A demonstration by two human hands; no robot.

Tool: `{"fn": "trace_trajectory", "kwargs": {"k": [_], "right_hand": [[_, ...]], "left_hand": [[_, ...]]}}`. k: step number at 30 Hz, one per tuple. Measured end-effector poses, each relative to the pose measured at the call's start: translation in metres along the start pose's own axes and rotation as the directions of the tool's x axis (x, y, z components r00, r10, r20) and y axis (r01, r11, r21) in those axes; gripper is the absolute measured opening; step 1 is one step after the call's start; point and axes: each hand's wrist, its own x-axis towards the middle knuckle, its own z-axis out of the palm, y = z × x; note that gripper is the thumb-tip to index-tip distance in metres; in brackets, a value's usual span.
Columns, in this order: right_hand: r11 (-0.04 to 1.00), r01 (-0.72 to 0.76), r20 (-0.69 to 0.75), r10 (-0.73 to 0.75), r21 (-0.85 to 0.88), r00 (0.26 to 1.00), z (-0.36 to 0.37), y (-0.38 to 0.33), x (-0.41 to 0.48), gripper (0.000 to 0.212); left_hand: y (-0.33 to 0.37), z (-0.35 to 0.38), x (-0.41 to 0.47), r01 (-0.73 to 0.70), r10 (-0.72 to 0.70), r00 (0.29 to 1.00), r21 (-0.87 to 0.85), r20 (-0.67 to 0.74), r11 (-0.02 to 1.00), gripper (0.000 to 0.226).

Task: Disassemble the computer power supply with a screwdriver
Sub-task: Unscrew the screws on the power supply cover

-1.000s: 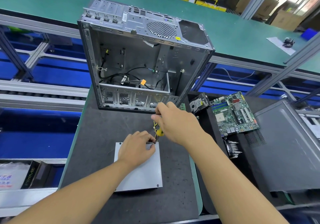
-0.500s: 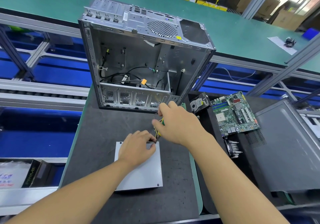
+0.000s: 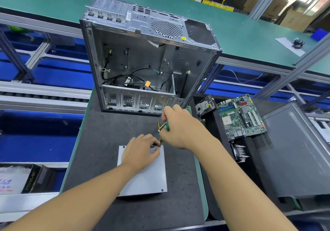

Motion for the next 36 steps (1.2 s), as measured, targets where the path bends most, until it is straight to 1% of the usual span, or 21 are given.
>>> {"fn": "trace_trajectory", "kwargs": {"k": [2, 4, 5, 7, 9, 11, 13, 15, 16, 18, 19, 20, 21, 23, 25, 27, 29, 32, 34, 35, 36], "right_hand": [[0.994, -0.027, -0.073, 0.019, -0.105, 0.997, 0.0015, -0.0013, -0.0007, 0.031], [0.985, -0.036, -0.128, 0.014, -0.169, 0.992, 0.0041, -0.0021, -0.0002, 0.038], [0.984, -0.028, -0.148, 0.002, -0.177, 0.989, 0.0056, -0.0025, 0.0, 0.036], [0.99, -0.007, -0.165, -0.016, -0.14, 0.986, 0.0074, -0.0027, 0.0005, 0.025], [0.998, 0.008, -0.127, -0.016, -0.061, 0.992, 0.0064, -0.0017, 0.0014, 0.015], [0.999, 0.022, -0.04, -0.021, 0.023, 0.999, 0.0038, -0.0001, 0.0029, 0.021], [0.997, 0.022, 0.042, -0.025, 0.074, 0.999, 0.0008, 0.0002, 0.0037, 0.029], [0.997, 0.005, 0.069, -0.011, 0.083, 0.998, 0.0001, 0.0001, 0.0035, 0.031], [0.998, 0.0, 0.053, -0.003, 0.066, 0.999, 0.0008, -0.0002, 0.0032, 0.03], [1.0, -0.015, -0.014, 0.015, -0.017, 1.0, 0.0021, -0.0015, 0.0022, 0.027], [0.998, -0.029, -0.041, 0.026, -0.064, 0.999, 0.0025, -0.0021, 0.002, 0.031], [0.994, -0.039, -0.059, 0.033, -0.106, 0.998, 0.0027, -0.0023, 0.0019, 0.038], [0.99, -0.045, -0.072, 0.035, -0.136, 0.997, 0.0029, -0.0025, 0.002, 0.043], [0.986, -0.042, -0.097, 0.027, -0.163, 0.995, 0.0039, -0.0027, 0.0022, 0.041], [0.989, -0.024, -0.116, 0.007, -0.145, 0.993, 0.0039, -0.0021, 0.002, 0.029], [0.998, -0.009, -0.075, 0.003, -0.068, 0.997, 0.002, -0.0011, 0.002, 0.018], [1.0, 0.017, 0.007, -0.017, 0.017, 1.0, -0.0006, -0.0002, 0.0032, 0.024], [0.999, 0.034, 0.068, -0.037, 0.038, 0.997, -0.0025, -0.0008, 0.0037, 0.032], [1.0, 0.023, 0.063, -0.024, 0.021, 0.998, -0.0016, -0.0007, 0.0033, 0.032], [1.0, 0.013, 0.04, -0.013, -0.004, 0.999, -0.0007, -0.0007, 0.0031, 0.03], [0.999, -0.002, 0.008, 0.003, -0.037, 1.0, 0.0003, -0.0009, 0.0028, 0.03]], "left_hand": [[-0.0011, -0.0003, 0.0004, 0.003, -0.003, 1.0, 0.005, 0.007, 1.0, 0.006], [-0.0019, 0.0005, 0.0005, 0.007, -0.007, 1.0, 0.008, 0.014, 1.0, 0.009], [-0.0022, 0.0009, 0.0005, 0.004, -0.004, 1.0, 0.009, 0.017, 1.0, 0.01], [-0.0021, 0.0011, 0.0005, -0.003, 0.003, 1.0, 0.01, 0.018, 1.0, 0.01], [-0.0022, 0.0007, 0.0007, -0.008, 0.008, 1.0, 0.012, 0.015, 1.0, 0.008], [-0.0018, 0.0001, 0.0011, -0.007, 0.006, 1.0, 0.017, 0.01, 1.0, 0.009], [-0.0002, -0.0006, 0.0004, -0.001, 0.001, 1.0, 0.014, -0.007, 1.0, 0.029], [0.001, -0.0013, 0.0, -0.011, 0.011, 1.0, 0.008, -0.024, 1.0, 0.043], [0.0014, -0.0015, -0.0004, -0.006, 0.006, 1.0, 0.006, -0.025, 1.0, 0.042], [0.0013, -0.0016, -0.0004, -0.005, 0.006, 1.0, 0.015, -0.007, 1.0, 0.024], [0.0006, -0.0012, 0.0001, -0.008, 0.008, 1.0, 0.018, 0.007, 1.0, 0.013], [-0.0002, -0.0001, 0.0006, -0.004, 0.003, 1.0, 0.018, 0.017, 1.0, 0.006], [-0.0008, 0.0006, 0.0008, 0.002, -0.002, 1.0, 0.015, 0.02, 1.0, 0.007], [-0.0015, 0.0015, 0.0011, 0.011, -0.011, 1.0, 0.014, 0.018, 1.0, 0.01], [-0.002, 0.0016, 0.0014, 0.015, -0.016, 1.0, 0.009, 0.021, 1.0, 0.012], [-0.002, 0.0014, 0.0007, 0.017, -0.017, 0.999, 0.004, 0.032, 1.0, 0.011], [-0.0023, 0.0005, 0.0, 0.017, -0.017, 0.999, 0.011, 0.028, 1.0, 0.003], [-0.0001, -0.0003, -0.0011, 0.013, -0.013, 1.0, 0.012, 0.003, 1.0, 0.029], [0.0015, -0.0015, -0.0014, 0.018, -0.018, 1.0, 0.011, -0.005, 1.0, 0.036], [0.002, -0.0016, -0.0013, 0.021, -0.021, 1.0, 0.012, -0.007, 1.0, 0.033], [0.002, -0.0019, -0.0011, 0.02, -0.02, 1.0, 0.016, 0.002, 1.0, 0.024]]}}
